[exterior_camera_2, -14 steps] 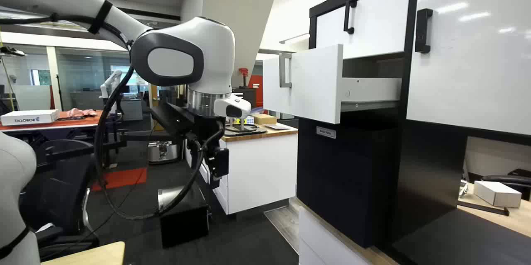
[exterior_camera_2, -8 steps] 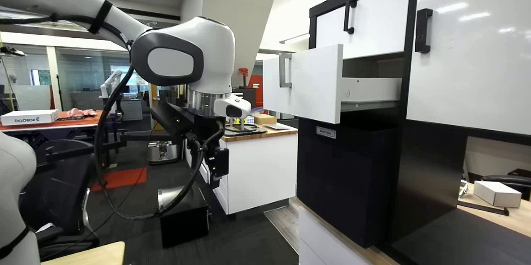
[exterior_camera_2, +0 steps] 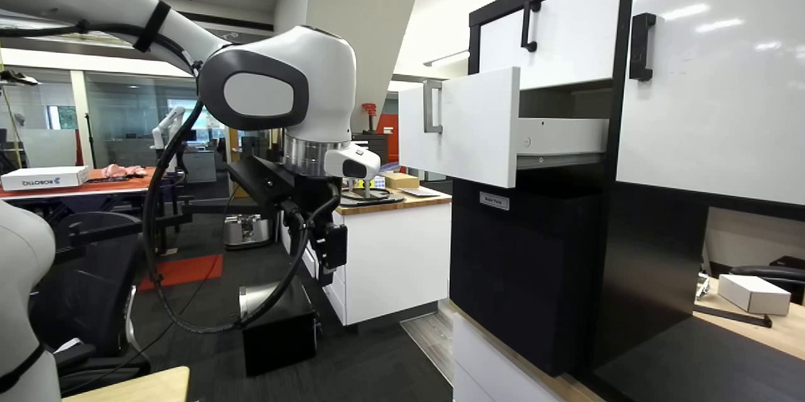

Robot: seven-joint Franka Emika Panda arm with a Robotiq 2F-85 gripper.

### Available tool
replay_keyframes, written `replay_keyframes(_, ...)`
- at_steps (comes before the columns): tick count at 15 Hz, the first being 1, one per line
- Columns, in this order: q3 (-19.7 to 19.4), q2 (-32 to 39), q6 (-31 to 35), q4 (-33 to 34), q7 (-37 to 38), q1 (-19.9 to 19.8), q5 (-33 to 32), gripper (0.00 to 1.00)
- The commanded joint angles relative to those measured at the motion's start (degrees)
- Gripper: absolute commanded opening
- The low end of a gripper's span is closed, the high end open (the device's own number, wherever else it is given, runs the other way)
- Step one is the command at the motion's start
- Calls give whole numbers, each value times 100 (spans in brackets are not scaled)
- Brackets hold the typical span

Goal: Close the drawer

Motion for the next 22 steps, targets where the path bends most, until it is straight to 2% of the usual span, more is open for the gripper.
replay_keyframes(1, 140, -8, 19, 61, 148, -144, -50, 100)
replay_keyframes(9, 874, -47, 279, 459, 1938, -712, -564, 100)
replay_keyframes(14, 1347, -207, 264, 692, 2944, -870, -995, 100)
replay_keyframes(18, 1564, -355, 260, 844, 3429, -906, -1295, 100)
replay_keyframes(22, 1598, -531, 361, 918, 3515, -912, -1511, 100)
